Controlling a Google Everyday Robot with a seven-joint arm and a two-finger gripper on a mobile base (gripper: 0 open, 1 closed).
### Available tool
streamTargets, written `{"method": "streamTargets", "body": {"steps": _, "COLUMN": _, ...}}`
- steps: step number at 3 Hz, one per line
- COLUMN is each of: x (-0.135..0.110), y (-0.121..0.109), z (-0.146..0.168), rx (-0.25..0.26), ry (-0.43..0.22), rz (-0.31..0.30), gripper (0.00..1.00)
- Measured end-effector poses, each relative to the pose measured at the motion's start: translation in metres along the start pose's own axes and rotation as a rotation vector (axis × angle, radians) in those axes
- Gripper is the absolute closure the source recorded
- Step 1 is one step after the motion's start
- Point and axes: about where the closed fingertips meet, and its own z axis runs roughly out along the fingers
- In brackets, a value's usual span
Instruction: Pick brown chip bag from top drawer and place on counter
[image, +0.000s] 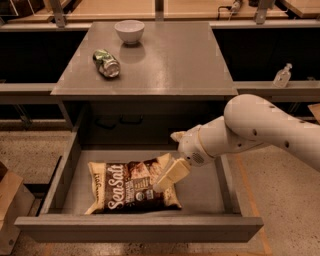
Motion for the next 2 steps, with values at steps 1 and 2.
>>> {"method": "streamTargets", "body": {"steps": 1, "x": 0.002, "y": 0.003, "z": 0.035, "rx": -0.044, "ry": -0.037, "rz": 0.016, "gripper": 0.0}}
{"method": "streamTargets", "body": {"steps": 2, "x": 0.005, "y": 0.003, "z": 0.07, "rx": -0.075, "ry": -0.069, "rz": 0.04, "gripper": 0.0}}
